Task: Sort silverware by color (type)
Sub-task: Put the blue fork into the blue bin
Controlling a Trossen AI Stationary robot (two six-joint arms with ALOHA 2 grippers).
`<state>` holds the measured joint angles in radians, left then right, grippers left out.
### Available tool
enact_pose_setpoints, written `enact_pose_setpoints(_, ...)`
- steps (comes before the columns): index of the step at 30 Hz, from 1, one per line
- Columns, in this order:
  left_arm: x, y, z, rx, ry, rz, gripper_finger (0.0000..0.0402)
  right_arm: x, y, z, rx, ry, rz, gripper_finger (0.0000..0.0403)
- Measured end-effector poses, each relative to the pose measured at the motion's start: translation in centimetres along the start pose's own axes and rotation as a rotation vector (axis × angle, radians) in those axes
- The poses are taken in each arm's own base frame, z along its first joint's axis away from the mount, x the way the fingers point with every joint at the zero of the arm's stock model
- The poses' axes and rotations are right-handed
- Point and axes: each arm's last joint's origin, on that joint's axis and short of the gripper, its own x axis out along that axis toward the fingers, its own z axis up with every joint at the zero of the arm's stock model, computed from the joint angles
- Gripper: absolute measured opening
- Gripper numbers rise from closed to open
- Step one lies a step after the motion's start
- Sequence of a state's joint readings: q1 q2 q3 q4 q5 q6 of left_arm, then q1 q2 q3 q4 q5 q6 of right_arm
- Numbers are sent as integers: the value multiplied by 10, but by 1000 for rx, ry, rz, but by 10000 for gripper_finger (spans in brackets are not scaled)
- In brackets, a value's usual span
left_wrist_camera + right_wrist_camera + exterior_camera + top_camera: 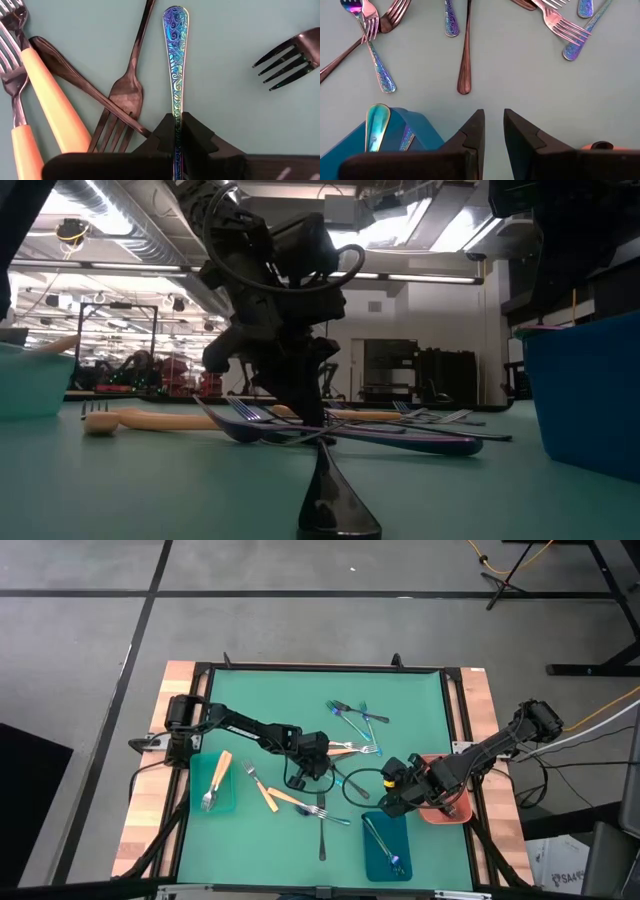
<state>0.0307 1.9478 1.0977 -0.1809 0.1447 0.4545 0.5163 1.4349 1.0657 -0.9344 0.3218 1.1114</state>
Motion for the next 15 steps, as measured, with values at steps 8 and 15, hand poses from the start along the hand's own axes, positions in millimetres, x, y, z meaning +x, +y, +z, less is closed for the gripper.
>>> enact_pose_setpoints(8, -12, 1, 6, -81, -39, 21, 10, 0, 0, 0, -1, -5, -5, 62)
enact_pose_setpoints(15, -18, 2, 11, -130, -74, 32, 10, -1, -2, 0, -25, -2, -11, 62)
